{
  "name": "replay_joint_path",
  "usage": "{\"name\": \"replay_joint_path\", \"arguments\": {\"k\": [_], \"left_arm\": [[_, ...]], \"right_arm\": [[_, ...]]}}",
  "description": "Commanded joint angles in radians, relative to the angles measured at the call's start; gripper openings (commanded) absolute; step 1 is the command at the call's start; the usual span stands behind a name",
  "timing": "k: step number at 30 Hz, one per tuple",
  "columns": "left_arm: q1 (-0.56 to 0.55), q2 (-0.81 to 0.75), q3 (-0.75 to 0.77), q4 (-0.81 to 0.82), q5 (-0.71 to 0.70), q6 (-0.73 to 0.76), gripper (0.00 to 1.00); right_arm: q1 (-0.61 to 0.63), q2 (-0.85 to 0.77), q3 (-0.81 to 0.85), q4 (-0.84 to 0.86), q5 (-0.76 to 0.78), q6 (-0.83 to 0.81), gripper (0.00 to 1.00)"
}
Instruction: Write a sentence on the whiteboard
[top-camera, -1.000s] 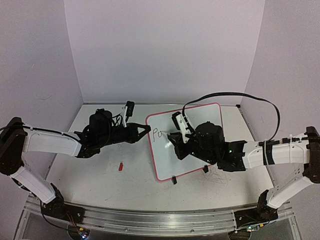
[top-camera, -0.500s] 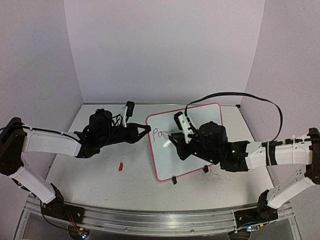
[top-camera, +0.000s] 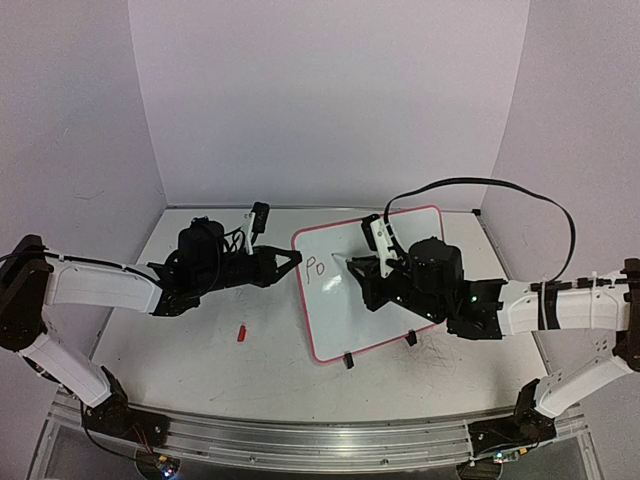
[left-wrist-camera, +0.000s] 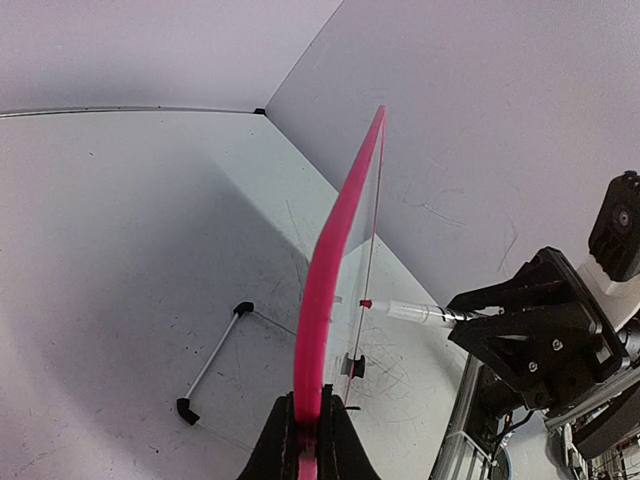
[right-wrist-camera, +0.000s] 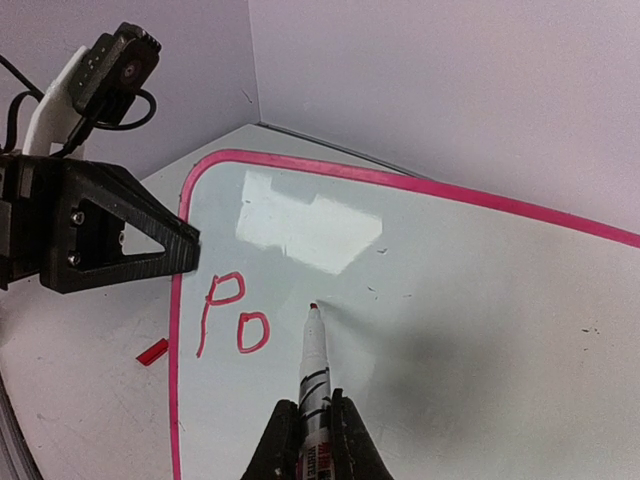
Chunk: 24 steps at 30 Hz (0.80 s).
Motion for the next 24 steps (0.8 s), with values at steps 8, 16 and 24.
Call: {"name": "replay_joint_path", "arguments": {"k": [8, 16, 24], "left_arm": [[0.006, -0.035, 0.012, 0.024, -0.011, 0.025, 0.00], [0.006, -0.037, 0.011, 0.023, -0.013, 0.027, 0.00], [0.006, -0.035, 0.014, 0.022, -0.013, 0.029, 0.00]], "right_arm": [[0.002, 0.031, 0.010, 0.037, 0.030, 0.005, 0.00], [0.002, 0.037, 0.020, 0.028, 0.001, -0.005, 0.00], [0.003, 0.031, 0.002, 0.008, -0.035, 0.004, 0.00]]}}
